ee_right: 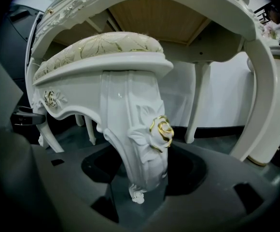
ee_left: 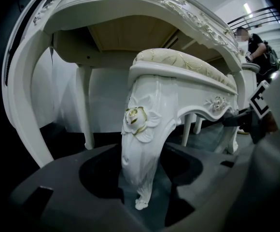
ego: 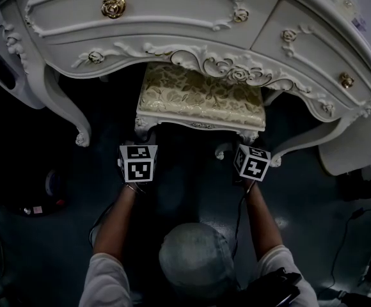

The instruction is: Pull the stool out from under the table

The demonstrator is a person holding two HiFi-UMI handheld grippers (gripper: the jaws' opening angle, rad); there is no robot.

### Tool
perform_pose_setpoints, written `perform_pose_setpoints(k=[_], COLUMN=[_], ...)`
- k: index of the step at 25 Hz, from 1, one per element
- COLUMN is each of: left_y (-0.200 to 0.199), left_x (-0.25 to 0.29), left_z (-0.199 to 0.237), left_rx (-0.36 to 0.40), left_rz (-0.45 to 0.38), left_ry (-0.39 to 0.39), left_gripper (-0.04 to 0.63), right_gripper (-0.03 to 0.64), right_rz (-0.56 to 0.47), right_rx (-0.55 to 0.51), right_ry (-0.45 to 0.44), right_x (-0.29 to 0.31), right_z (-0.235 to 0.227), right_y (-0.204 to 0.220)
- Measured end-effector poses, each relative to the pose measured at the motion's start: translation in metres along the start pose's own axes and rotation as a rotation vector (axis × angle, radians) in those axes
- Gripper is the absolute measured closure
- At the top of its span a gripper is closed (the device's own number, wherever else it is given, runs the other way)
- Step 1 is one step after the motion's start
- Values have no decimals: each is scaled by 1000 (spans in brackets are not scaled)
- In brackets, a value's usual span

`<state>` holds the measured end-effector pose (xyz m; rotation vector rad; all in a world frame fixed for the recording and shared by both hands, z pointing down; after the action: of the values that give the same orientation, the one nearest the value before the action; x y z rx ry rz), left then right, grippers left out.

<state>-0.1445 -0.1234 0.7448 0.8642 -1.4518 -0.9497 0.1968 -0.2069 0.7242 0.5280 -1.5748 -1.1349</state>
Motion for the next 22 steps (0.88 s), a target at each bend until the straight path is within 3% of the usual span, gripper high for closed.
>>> perform_pose_setpoints(k=[22], left_y=[10], left_x=[-39], left_z=[1], left_rx=[9], left_rz=[9], left_ry=[3], left_gripper=[364], right_gripper=[365], right_rz=[-2], right_rx=[10], right_ry=[6], right_x=[-32], right_z=[11], right_y=[21])
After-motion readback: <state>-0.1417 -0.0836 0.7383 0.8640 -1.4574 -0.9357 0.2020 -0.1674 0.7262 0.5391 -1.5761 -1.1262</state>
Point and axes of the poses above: the fingertips, and each gripper's own axes: x forward along the fingers, z to its left, y out of its underside, the point moved 10 cm from there along -x, backward along the fingers, and after that the axes turned 7 degrees about -y, right-handed, at the moved point
